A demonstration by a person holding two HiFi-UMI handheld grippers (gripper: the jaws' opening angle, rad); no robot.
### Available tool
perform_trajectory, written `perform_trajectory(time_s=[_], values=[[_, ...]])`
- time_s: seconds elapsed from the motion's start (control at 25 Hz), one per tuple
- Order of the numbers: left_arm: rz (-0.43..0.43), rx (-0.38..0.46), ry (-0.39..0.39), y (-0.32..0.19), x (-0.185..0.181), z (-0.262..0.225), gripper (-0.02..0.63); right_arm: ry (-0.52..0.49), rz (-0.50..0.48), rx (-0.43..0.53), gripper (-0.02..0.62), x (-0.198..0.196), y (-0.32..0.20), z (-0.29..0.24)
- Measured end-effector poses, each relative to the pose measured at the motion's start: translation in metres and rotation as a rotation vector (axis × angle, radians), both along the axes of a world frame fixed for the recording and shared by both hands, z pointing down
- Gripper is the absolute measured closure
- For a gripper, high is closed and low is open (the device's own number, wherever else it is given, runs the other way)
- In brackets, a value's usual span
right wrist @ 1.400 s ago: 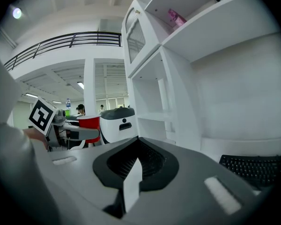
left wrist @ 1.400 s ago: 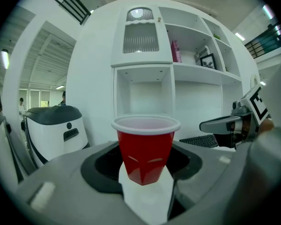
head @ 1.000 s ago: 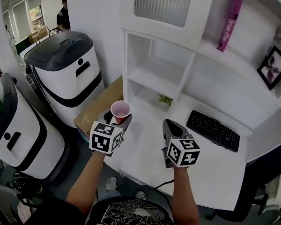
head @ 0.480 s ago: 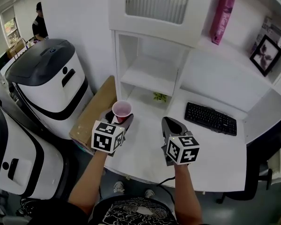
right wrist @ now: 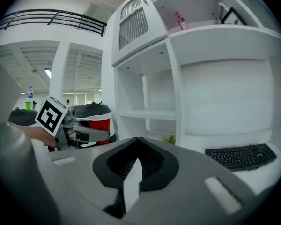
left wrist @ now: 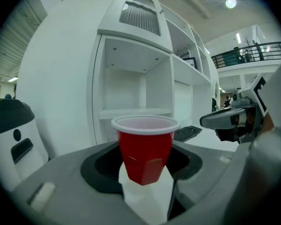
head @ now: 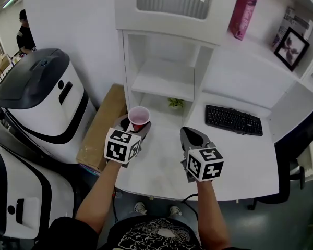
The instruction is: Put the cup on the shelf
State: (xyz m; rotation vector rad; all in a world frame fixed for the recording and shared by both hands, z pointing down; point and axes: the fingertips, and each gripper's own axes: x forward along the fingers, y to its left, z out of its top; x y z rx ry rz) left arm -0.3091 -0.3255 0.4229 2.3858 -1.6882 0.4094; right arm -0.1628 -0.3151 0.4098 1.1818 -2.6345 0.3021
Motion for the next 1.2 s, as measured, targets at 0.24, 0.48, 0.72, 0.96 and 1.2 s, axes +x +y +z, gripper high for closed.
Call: perform_trajectory(time_s=[0.24,0.48,0.72,0.96,1.2], values=[[0.099,-0.011,-0.012,-0.022,0.003,0.016,0.345,0.001,0.049,-0.014,0.571,-0.009,0.0,0.01],[0.151,-0.032,0.015,-0.052,0.011,0.037,0.345,0.007,0.098,-0.015,0.571,-0.008,-0.007,0.014],[0.186,-0.014,0.032,-0.079,0.028,0.054,0.345,0.011,0.148,-0.011,0.571,0.001,-0.012,0.02],[0.201,-0.026,0.043,-0.103,0.037,0.074,0.345,0.012,0.187,-0.024,0.571,0.008,-0.015,0.031],[0.201,-0.066,0.042,-0.121,0.036,0.102,0.345,0.016,0.202,-0.024,0.571,0.004,-0.021,0.035]])
